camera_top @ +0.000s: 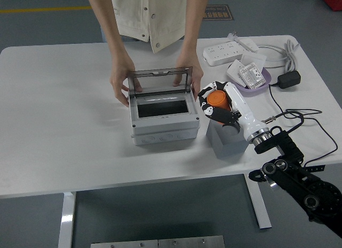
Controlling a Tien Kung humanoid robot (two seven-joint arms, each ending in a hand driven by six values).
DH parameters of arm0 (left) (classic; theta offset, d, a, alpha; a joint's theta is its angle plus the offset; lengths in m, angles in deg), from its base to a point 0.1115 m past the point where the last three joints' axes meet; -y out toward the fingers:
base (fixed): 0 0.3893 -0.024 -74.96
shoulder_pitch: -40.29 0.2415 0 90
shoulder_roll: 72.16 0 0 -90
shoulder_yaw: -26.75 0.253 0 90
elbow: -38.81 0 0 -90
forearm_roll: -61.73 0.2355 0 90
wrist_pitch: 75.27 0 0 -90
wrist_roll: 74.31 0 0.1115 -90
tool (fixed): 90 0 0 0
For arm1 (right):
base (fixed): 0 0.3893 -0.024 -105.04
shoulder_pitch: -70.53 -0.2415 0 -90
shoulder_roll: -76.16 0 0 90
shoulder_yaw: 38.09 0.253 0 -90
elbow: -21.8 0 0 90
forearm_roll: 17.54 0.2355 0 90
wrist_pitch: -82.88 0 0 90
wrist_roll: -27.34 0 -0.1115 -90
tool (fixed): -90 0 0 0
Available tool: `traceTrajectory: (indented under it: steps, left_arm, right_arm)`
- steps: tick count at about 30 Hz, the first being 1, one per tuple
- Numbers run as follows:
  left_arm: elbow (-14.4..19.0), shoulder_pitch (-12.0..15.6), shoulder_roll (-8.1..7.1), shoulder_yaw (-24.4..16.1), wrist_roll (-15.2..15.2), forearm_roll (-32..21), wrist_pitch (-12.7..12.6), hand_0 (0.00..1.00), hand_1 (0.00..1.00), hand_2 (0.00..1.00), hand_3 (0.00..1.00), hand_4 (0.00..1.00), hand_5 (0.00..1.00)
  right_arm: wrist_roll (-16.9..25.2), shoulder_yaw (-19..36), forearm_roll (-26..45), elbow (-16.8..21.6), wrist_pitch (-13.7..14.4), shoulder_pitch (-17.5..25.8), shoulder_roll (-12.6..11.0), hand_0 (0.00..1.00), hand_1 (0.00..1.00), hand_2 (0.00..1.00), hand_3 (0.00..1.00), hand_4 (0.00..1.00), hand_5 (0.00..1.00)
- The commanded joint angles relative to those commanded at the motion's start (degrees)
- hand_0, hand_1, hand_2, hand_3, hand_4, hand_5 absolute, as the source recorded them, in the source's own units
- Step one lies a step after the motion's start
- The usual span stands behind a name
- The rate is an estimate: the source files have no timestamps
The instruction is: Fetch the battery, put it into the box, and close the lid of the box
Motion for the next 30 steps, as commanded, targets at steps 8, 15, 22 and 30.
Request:
traceTrajectory:
  steps: [8,15,22,30]
  left_arm:
    - [0.0,0.12,-0.17,-1.54,-0.49,1.18,0.09,0.641,0.753,0.625,0.56,0.722,0.249]
    - [0.0,-0.15,-0.45,-1.02,-0.63,0.53,0.17,0.642,0.754,0.627,0.559,0.723,0.254]
    - [0.0,-0.16,-0.8,-1.11,-0.99,0.44,0.4,0.642,0.755,0.628,0.56,0.722,0.255]
    - [0.0,-0.24,-1.09,-0.91,-1.15,0.27,0.46,0.642,0.753,0.626,0.557,0.724,0.256]
  right_arm:
    - [-7.53,-3.62,-14.28,-1.0,-3.09,-8.0,1.17,0.002,0.144,0.232,0.248,0.002,0.002]
    - [-11.18,-7.62,-25.35,-4.68,-5.76,-15.43,3.35,0.002,0.145,0.233,0.247,0.002,0.002]
    - [-14.01,-10.61,-32.36,-8.89,-7.39,-20.59,6.21,0.008,0.156,0.234,0.247,0.002,0.002]
    - [-15.12,-14.46,-32.34,-16.08,-6.47,-23.68,10.86,0.01,0.156,0.235,0.248,0.002,0.002]
